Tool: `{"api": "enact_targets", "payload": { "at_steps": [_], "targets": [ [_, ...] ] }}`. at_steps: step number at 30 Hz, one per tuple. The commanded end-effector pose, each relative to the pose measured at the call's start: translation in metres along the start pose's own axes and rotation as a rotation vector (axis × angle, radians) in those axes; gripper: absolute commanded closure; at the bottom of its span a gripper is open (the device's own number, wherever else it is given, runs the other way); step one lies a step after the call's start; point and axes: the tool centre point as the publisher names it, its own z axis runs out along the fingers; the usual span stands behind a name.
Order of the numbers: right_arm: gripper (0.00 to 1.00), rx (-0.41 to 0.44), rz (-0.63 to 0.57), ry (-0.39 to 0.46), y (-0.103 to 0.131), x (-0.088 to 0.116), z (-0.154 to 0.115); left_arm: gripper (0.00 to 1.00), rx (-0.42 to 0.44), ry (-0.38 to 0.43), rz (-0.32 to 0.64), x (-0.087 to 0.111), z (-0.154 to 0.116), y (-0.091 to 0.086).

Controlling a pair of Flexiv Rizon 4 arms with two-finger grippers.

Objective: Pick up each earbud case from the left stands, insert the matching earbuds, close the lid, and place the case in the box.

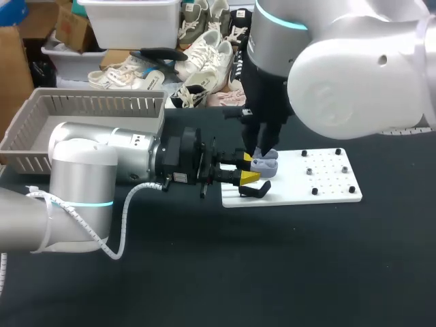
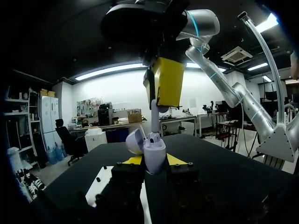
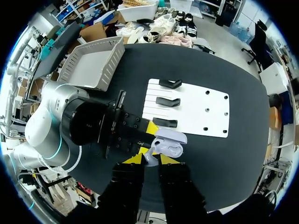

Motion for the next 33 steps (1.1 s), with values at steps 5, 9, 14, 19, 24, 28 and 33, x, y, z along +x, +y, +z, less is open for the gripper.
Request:
{"api": "enact_targets", "payload": {
  "at_steps": [5,9,14,19,24,28,33],
  "targets": [
    [1.0,-0.002,0.001,-0.007,-0.0015,0.0028,-0.0008,1.0,0.0,0.0,0.0,0.0001,0.0001,0.0003],
    [1.0,-0.002,0.001,-0.007,-0.0015,0.0028,-0.0008,1.0,0.0,0.0,0.0,0.0001,0.0001,0.0003],
    [1.0,-0.037,-0.019,-0.061,-0.0021,0.0068,-0.0055,1.0,0.0,0.0,0.0,0.0001,0.0001,0.0003],
    [1.0,-0.047,-0.029,-0.056,-0.003,0.0104,-0.0034,1.0,0.0,0.0,0.0,0.0001,0.0001,0.0003],
    [1.0,-0.054,-0.047,-0.055,-0.0028,0.0107,-0.002,1.0,0.0,0.0,0.0,0.0001,0.0001,0.0003],
    [1.0,-0.062,-0.055,-0.058,-0.002,0.0093,-0.002,1.0,0.0,0.0,0.0,0.0001,0.0001,0.0003],
    [1.0,-0.065,-0.058,-0.053,-0.0029,0.0065,0.001,1.0,0.0,0.0,0.0,0.0001,0.0001,0.0003]
  ]
}}
